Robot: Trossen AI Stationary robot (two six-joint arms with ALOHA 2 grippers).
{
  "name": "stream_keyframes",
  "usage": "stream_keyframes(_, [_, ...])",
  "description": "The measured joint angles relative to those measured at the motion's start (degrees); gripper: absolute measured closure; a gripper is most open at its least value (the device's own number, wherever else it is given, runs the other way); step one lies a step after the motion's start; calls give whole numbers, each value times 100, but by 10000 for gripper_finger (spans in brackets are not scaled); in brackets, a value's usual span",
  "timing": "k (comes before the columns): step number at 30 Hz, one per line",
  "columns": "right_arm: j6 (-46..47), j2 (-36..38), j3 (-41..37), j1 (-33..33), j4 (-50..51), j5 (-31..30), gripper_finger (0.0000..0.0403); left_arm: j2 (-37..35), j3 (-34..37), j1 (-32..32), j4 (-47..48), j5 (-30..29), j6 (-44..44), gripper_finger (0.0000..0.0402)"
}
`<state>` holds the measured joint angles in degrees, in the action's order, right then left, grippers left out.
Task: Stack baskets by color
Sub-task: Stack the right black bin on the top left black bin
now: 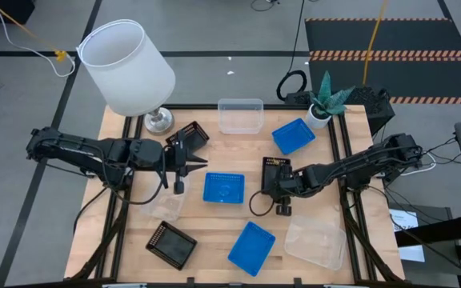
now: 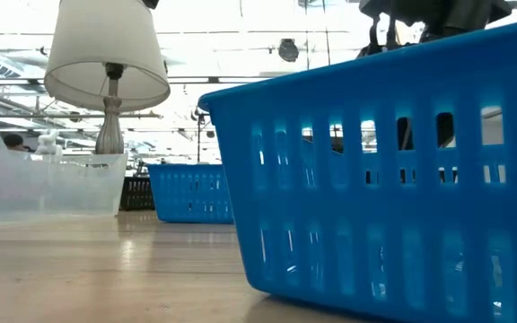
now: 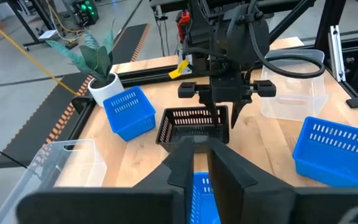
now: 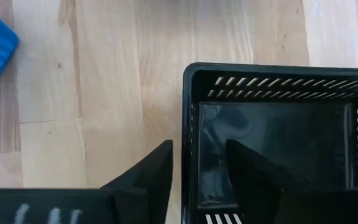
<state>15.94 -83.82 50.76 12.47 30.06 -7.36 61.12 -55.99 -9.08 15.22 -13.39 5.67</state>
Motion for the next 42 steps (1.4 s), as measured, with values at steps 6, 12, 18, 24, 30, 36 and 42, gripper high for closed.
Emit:
stream_keyframes(6, [-140,0,-100,-11,8,18,335,0,0,0,-4,0,-73,315])
stream_keyframes(12, [-354,1,-2,-10,-28,166,393,0,0,0,-73,0,-129,311])
stream_keyframes(18, [-535,1,408,24,41,128,390,0,0,0,-296,-4,-76,311])
stream_keyframes(24, [-1087,1,1000,230,377,-808,396,182,0,-21,-552,-11,311,300])
stream_keyframes(30, [-2025,5,1459,385,676,-1367,395,573,0,-33,-651,-7,838,250])
stream_keyframes(36, [-3528,5,1418,420,398,-1341,395,1160,-2,-158,-793,188,1533,207])
stream_keyframes(42, [-3828,3,1410,448,199,-1340,395,1904,-319,-330,-680,341,2061,202])
